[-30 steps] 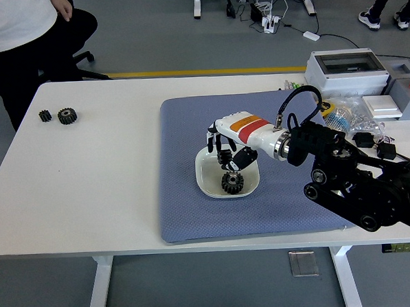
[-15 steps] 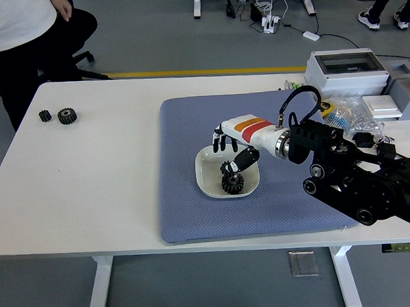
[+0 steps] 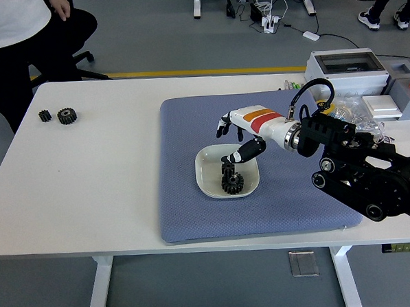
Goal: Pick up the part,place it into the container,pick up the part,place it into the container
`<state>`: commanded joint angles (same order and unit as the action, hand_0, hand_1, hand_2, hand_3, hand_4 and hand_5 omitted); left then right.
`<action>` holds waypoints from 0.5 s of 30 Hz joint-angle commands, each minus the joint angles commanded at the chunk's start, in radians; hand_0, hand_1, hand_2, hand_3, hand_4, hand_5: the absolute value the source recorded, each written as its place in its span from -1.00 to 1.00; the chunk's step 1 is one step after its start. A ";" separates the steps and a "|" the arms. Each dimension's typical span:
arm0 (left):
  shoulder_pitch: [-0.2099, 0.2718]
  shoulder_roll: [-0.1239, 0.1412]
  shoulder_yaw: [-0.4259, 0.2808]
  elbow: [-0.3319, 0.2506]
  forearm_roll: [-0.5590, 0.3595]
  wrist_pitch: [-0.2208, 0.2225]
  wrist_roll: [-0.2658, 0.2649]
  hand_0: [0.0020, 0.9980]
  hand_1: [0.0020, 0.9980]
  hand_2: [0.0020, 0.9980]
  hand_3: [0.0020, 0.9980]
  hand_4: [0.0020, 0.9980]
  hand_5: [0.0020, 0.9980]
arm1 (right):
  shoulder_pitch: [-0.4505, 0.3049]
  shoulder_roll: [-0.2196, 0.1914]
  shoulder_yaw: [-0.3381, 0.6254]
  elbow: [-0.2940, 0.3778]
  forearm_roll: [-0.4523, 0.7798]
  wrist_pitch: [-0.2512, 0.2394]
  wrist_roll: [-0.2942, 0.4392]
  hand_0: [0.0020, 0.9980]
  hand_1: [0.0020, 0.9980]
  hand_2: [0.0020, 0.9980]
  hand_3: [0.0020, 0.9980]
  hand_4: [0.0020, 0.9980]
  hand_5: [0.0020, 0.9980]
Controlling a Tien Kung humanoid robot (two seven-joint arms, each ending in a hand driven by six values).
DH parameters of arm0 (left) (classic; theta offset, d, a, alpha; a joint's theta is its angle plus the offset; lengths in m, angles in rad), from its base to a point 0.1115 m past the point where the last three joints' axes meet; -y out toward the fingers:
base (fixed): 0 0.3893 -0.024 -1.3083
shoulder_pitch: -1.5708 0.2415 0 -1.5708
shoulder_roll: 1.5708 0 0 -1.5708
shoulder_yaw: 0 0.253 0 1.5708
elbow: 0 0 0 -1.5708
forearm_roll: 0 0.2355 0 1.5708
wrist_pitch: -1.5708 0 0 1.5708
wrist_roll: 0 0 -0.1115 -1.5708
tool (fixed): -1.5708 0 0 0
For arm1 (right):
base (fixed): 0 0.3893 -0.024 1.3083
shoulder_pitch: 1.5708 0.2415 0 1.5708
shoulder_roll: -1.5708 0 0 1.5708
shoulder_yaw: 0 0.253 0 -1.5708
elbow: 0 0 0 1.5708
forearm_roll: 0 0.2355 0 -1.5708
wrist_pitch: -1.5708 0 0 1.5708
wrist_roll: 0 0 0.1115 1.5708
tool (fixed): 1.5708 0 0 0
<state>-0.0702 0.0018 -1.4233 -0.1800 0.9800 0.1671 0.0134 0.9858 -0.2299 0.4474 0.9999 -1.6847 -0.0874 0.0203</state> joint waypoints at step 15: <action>0.006 -0.002 -0.004 0.000 -0.004 -0.001 -0.002 0.54 0.56 0.61 0.19 0.38 0.27 | -0.074 -0.154 0.218 -0.033 0.184 -0.176 0.019 -1.00 -0.73 -0.63 -0.46 0.72 -0.55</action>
<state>-0.0643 0.0002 -1.4271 -0.1800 0.9756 0.1659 0.0112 0.9117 -0.3840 0.6659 0.9671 -1.5009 -0.2639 0.0390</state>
